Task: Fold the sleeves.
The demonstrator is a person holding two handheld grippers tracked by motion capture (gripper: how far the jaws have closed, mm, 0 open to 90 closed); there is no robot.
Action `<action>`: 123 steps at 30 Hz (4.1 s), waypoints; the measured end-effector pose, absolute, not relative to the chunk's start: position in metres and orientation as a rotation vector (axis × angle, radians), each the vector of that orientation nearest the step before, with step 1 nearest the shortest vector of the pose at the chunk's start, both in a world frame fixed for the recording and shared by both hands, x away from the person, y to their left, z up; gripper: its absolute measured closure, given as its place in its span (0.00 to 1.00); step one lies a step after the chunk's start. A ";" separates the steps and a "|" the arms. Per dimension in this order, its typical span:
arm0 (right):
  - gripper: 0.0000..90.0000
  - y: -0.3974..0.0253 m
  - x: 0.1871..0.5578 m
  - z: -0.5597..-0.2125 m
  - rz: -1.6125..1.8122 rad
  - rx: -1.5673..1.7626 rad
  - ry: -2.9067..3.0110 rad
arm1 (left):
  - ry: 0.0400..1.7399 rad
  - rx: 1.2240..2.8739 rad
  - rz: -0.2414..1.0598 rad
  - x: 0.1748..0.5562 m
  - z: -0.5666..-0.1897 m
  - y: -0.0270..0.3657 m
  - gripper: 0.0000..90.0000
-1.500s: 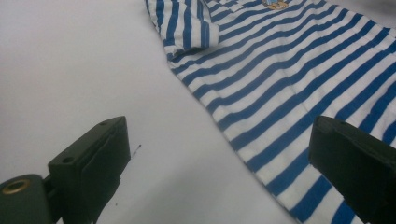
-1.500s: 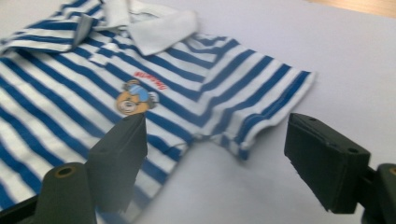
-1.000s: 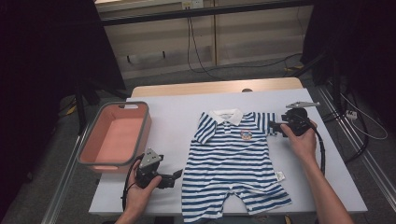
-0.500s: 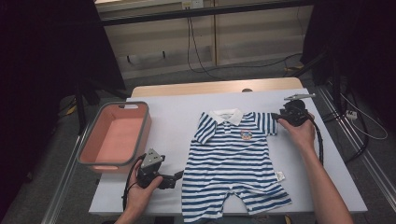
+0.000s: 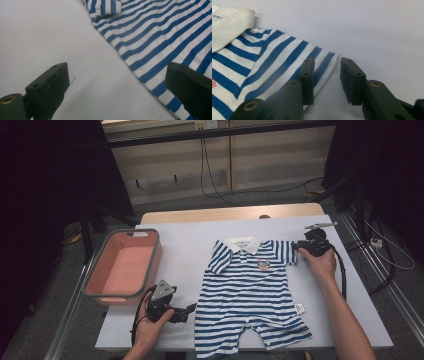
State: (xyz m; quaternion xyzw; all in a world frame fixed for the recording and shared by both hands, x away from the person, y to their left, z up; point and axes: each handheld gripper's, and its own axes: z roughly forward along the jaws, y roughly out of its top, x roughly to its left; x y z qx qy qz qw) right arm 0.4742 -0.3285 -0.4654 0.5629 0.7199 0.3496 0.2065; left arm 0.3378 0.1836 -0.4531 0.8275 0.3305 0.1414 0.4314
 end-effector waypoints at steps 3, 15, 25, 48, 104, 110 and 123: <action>0.72 -0.326 0.474 -0.465 0.969 1.566 2.012 | 0.822 2.067 0.354 0.338 -0.453 0.184 0.07; 0.88 -0.314 0.475 -0.465 0.956 1.524 2.060 | 0.833 2.065 0.348 0.339 -0.453 0.185 0.07; 1.00 -0.316 0.475 -0.467 1.026 1.566 2.036 | 0.834 2.055 0.353 0.339 -0.452 0.186 0.07; 1.00 -0.309 0.468 -0.447 1.107 1.448 1.927 | 0.828 2.051 0.348 0.337 -0.452 0.186 0.07; 0.99 -0.215 0.458 -0.448 1.152 1.191 2.227 | 0.835 2.076 0.332 0.338 -0.454 0.185 0.07; 0.98 -0.206 0.457 -0.456 1.107 1.154 2.296 | 0.833 2.087 0.326 0.338 -0.454 0.184 0.07; 0.93 -0.193 0.452 -0.462 1.081 1.090 2.391 | 0.832 2.090 0.321 0.338 -0.455 0.185 0.07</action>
